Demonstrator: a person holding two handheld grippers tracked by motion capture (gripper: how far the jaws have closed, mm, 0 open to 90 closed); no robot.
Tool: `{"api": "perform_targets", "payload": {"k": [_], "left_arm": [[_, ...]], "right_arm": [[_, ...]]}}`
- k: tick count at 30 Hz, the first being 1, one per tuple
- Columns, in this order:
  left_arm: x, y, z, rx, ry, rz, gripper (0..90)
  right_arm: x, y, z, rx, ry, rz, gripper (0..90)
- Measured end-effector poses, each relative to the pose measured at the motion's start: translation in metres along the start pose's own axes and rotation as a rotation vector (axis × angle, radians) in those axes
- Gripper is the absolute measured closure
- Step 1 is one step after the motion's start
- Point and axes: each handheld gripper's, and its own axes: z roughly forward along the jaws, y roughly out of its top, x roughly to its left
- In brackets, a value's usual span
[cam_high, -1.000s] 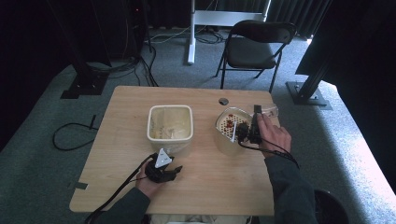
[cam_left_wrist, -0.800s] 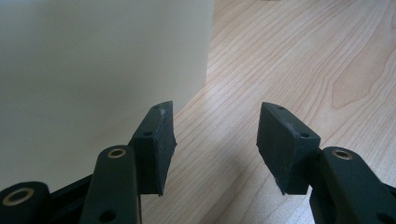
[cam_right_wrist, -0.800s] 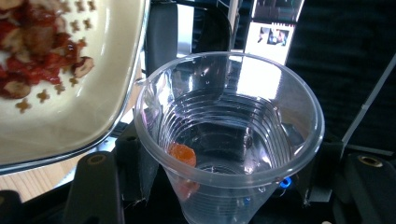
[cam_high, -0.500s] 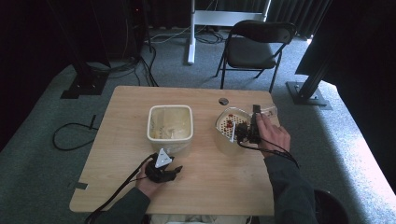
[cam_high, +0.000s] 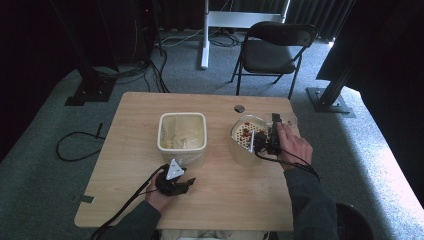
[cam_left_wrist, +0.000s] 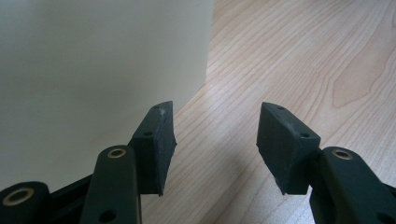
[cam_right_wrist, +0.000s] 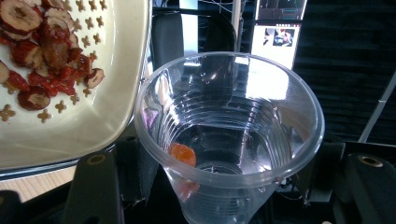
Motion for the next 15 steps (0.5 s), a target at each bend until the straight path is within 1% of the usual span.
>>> {"api": "perform_targets", "payload": {"k": [2, 4, 5, 8, 11, 14, 15], "left_arm": [[0.000, 0.000, 0.000, 0.002, 0.001, 0.001, 47.1], [-0.001, 0.000, 0.000, 0.002, 0.001, 0.002, 47.1], [0.000, 0.000, 0.000, 0.002, 0.001, 0.001, 47.1], [0.000, 0.000, 0.001, 0.004, 0.001, 0.000, 47.1], [0.000, 0.000, 0.001, 0.006, 0.002, 0.001, 47.1], [0.000, 0.000, 0.001, 0.005, 0.004, 0.000, 47.1], [0.000, 0.000, 0.001, 0.005, 0.004, 0.000, 47.1]], "right_arm": [[0.000, -0.002, -0.001, -0.003, 0.005, 0.018, 34.4], [-0.001, -0.005, -0.001, -0.005, 0.021, 0.051, 34.4], [-0.002, -0.007, -0.002, -0.008, 0.035, 0.079, 34.4], [-0.006, -0.016, -0.002, -0.026, 0.081, 0.189, 34.4], [-0.011, -0.027, -0.003, -0.045, 0.139, 0.315, 34.4], [-0.015, -0.038, -0.004, -0.069, 0.180, 0.434, 34.4], [-0.015, -0.038, -0.004, -0.069, 0.180, 0.434, 34.4]]}}
